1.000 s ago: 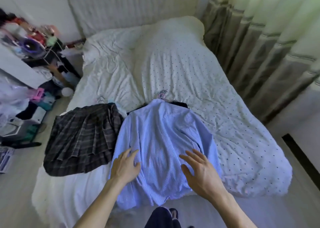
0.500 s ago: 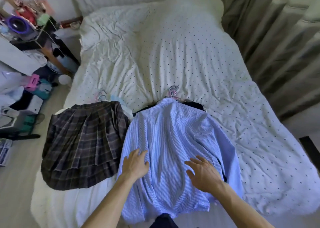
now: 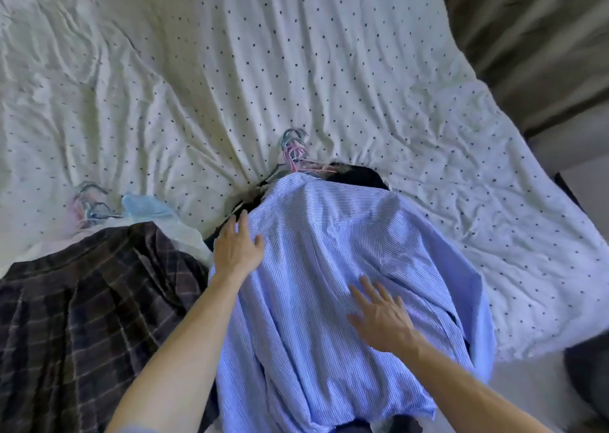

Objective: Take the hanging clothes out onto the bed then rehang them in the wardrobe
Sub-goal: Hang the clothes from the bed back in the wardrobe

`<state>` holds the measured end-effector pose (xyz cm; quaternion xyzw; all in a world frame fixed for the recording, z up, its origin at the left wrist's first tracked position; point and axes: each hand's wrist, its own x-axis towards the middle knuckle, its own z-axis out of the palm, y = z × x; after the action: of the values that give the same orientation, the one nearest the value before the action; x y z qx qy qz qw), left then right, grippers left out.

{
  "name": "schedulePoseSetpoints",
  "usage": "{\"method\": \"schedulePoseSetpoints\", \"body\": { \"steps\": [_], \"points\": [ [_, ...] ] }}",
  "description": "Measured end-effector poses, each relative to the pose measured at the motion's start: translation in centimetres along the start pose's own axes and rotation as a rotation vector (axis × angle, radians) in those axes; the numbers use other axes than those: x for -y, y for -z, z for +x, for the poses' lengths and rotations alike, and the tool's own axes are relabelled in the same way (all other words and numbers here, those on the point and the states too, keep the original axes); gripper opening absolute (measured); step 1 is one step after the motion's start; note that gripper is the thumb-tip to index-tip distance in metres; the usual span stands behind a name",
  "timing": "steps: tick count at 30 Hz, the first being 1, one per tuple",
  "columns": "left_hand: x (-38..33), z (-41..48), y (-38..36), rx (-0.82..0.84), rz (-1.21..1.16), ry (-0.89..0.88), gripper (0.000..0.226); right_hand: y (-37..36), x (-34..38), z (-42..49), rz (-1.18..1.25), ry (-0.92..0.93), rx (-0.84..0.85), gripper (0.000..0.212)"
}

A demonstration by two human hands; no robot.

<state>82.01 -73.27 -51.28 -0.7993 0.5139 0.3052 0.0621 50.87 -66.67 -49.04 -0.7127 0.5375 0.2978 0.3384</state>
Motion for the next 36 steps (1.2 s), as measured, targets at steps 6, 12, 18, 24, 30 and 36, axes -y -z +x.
{"method": "schedulePoseSetpoints", "body": {
  "steps": [6,12,18,24,30,36],
  "points": [
    [1.4,4.5,-0.8,0.075,0.121,-0.014,0.037,-1.7,0.4,1.2,0.145,-0.098,0.088,0.064],
    [1.9,2.6,-0.4,0.043,-0.314,0.028,0.033,-0.1,1.2,1.1,0.339,-0.164,0.036,0.069],
    [-0.5,-7.2,1.5,-0.084,-0.501,-0.081,0.015,5.5,5.5,-1.8,0.817,-0.164,-0.281,0.047],
    [-6.4,-18.8,1.3,-0.030,-0.624,-0.245,0.017,9.1,8.0,-7.9,1.013,-0.081,-0.448,0.032],
    [-13.8,-26.1,2.8,0.153,-0.146,-0.511,0.035,7.0,0.3,-16.7,1.149,-0.078,-0.529,0.013],
    [-29.4,-32.9,8.7,-0.080,-0.137,-0.914,0.037,4.5,-13.9,-31.6,0.861,-0.101,-0.712,0.018]
  ]
}}
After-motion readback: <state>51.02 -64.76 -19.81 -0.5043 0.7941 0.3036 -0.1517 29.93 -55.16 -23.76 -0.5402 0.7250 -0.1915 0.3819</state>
